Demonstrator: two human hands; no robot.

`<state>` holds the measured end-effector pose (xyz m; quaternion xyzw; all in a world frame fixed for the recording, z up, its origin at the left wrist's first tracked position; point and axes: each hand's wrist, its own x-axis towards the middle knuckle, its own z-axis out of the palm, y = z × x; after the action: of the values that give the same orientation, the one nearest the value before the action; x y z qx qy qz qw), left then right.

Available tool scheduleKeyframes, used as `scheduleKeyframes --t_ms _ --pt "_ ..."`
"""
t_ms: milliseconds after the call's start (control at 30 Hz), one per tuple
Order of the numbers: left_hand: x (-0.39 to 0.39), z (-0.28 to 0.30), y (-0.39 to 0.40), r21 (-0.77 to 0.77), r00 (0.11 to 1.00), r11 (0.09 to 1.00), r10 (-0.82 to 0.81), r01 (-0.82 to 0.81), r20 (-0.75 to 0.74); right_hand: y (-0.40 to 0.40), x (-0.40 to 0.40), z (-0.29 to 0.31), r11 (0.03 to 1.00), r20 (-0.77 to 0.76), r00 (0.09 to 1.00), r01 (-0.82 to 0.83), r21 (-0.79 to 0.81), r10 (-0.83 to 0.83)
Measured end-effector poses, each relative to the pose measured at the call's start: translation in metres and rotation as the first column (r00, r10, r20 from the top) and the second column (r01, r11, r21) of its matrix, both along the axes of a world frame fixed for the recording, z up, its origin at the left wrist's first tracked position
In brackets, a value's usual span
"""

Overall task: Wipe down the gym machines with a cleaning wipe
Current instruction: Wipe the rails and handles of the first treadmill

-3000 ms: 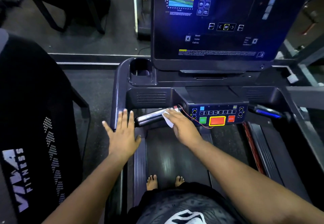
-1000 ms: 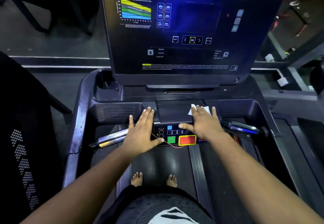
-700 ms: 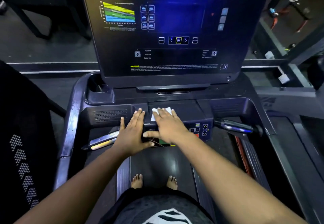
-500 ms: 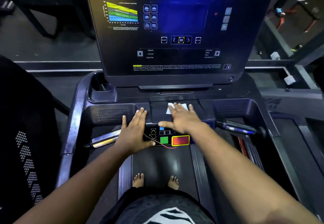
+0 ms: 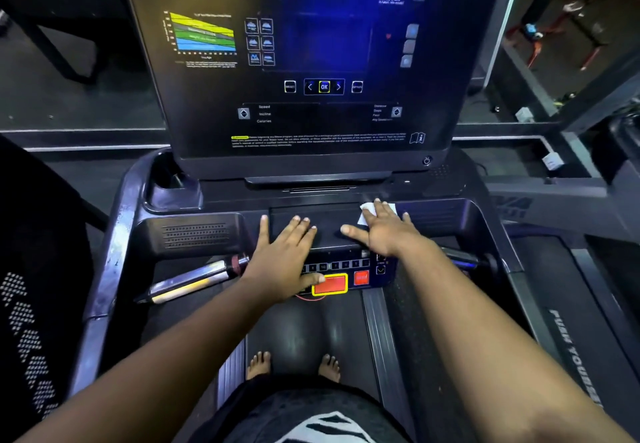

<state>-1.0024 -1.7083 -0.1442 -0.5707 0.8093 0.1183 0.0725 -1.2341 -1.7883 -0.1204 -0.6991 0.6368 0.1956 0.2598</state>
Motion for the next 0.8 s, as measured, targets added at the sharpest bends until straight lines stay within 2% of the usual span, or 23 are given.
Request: scheduleKeyframes --t_ms 100,267,400,500,633,800 --pt "0.0 -0.002 0.004 0.025 1.0 0.999 0.022 -0.022 0.013 0.014 -0.006 0.003 0.998 0.001 0.999 -0.046 -0.044 0.046" --pt "0.002 -0.004 0.015 -0.024 0.996 0.997 0.08 -0.079 0.027 0.061 0.005 -0.002 0.969 -0.077 0.988 -0.144 -0.202 0.131" --pt "0.009 -0.005 0.024 -0.052 0.988 0.986 0.157 -0.157 -0.016 0.038 0.043 -0.012 0.969 0.063 0.975 -0.203 -0.143 0.213" --pt "0.031 -0.011 0.038 -0.076 0.961 0.963 0.247 -0.257 -0.122 0.033 0.076 -0.011 0.957 0.165 0.944 -0.272 -0.104 0.287" --pt "0.07 -0.012 0.048 0.064 0.911 0.945 0.325 -0.32 -0.255 0.053 0.12 -0.008 0.916 0.298 0.866 -0.371 -0.152 0.401" --pt "0.115 -0.013 0.046 0.128 0.855 0.925 0.38 -0.358 -0.354 0.041 0.176 -0.008 0.95 0.328 0.891 -0.289 -0.119 0.313"
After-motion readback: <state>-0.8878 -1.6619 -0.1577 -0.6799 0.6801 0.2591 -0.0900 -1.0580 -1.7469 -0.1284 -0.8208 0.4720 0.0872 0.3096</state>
